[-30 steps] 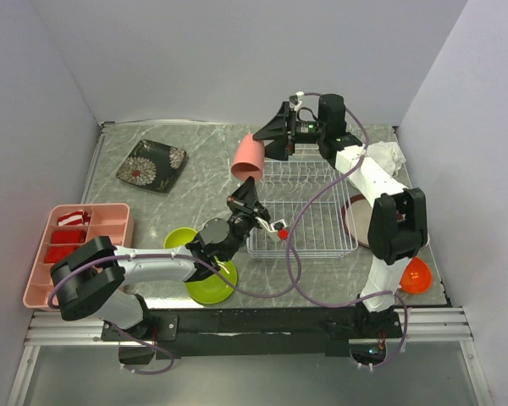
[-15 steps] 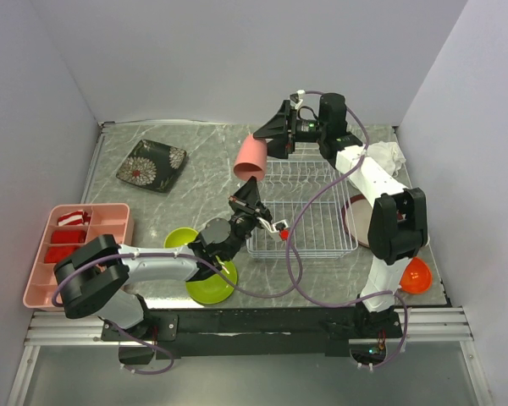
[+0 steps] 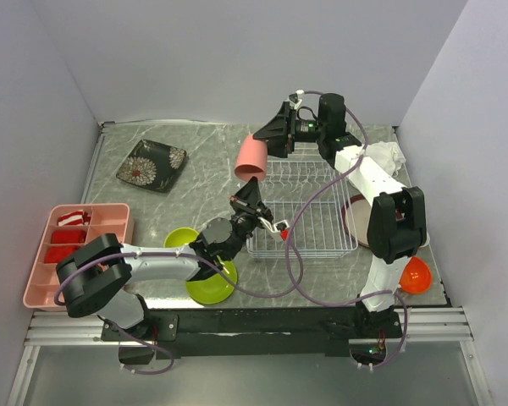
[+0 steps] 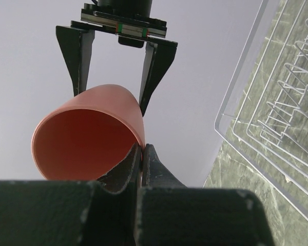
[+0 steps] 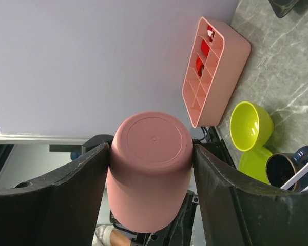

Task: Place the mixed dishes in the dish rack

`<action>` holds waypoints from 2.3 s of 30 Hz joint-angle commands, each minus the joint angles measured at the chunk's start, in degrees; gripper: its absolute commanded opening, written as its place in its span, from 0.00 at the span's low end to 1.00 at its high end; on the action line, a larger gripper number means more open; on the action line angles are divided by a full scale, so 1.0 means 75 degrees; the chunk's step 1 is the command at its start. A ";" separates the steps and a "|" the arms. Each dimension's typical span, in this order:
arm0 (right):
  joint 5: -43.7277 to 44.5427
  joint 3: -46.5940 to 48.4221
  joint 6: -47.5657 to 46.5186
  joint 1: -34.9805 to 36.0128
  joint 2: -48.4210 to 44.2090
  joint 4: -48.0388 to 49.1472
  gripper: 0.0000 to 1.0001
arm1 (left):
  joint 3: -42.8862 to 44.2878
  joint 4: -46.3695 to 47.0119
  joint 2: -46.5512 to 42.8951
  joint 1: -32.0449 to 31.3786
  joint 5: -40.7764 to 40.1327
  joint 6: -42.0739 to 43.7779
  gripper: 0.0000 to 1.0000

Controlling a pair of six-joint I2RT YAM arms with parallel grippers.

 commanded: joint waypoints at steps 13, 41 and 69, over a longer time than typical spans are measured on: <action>0.0474 0.2751 -0.2651 -0.0743 0.0680 -0.1519 0.49 | 0.0099 -0.3126 -0.2323 -0.0097 0.0748 -0.2247 0.74; 0.7880 -0.1746 -0.8854 -0.1024 -0.1523 -0.0120 0.43 | 0.0415 -0.5930 -0.3287 0.0559 0.0258 -0.4814 0.89; 0.9545 -0.2402 -0.9440 -0.0790 -0.0445 0.1486 0.43 | 0.0275 -0.6024 -0.2971 0.0547 0.0351 -0.5471 0.92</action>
